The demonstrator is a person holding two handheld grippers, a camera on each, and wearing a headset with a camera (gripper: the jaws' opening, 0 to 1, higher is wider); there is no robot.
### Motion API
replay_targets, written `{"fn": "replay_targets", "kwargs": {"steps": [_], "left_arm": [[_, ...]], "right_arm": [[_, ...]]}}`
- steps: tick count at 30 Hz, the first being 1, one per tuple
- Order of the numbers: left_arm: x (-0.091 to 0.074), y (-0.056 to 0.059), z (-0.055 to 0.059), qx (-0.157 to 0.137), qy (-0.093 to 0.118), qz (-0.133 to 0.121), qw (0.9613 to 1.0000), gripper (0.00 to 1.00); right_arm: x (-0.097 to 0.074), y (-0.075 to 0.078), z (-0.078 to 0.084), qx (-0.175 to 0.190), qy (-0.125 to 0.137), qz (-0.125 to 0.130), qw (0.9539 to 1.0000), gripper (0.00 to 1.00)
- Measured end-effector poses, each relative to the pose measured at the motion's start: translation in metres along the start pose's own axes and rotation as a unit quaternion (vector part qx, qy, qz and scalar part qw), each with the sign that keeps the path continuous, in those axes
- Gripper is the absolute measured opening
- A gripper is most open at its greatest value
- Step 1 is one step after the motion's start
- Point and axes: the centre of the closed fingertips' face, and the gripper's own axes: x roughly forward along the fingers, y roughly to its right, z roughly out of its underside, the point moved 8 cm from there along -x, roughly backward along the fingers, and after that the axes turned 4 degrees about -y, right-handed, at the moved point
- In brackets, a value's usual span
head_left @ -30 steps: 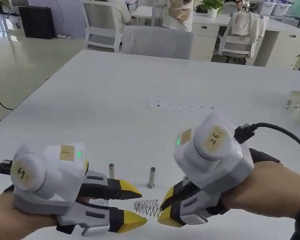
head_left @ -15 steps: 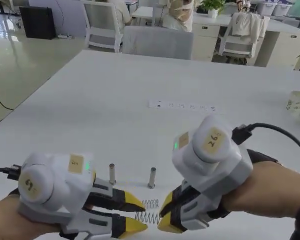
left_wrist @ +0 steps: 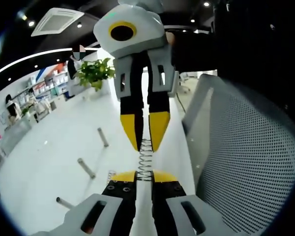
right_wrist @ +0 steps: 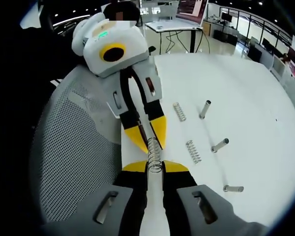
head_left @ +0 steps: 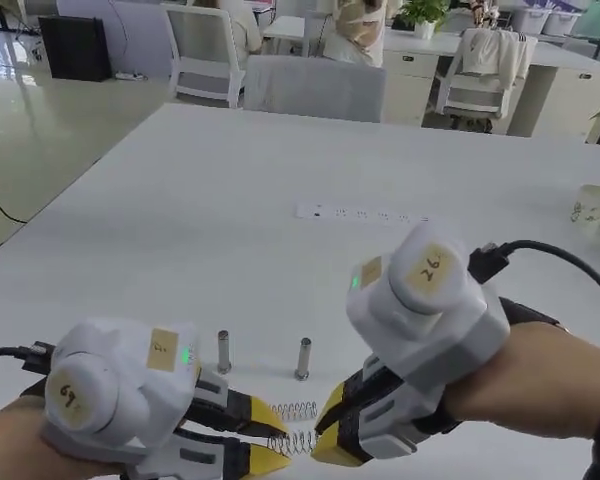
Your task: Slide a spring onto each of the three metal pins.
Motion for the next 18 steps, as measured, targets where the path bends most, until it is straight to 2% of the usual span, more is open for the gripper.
{"fn": "replay_targets", "kwargs": {"steps": [11,18], "left_arm": [[-0.002,-0.002,-0.002,-0.015,0.010,-0.007,0.9998,0.02],[-0.004,-0.004,-0.004,-0.027,0.025,-0.011,0.9993,0.02]], "right_arm": [[-0.009,-0.002,-0.013,-0.001,0.035,0.013,0.9993,0.08],[-0.012,-0.004,-0.026,-0.011,0.058,0.021,0.9980,0.08]]}}
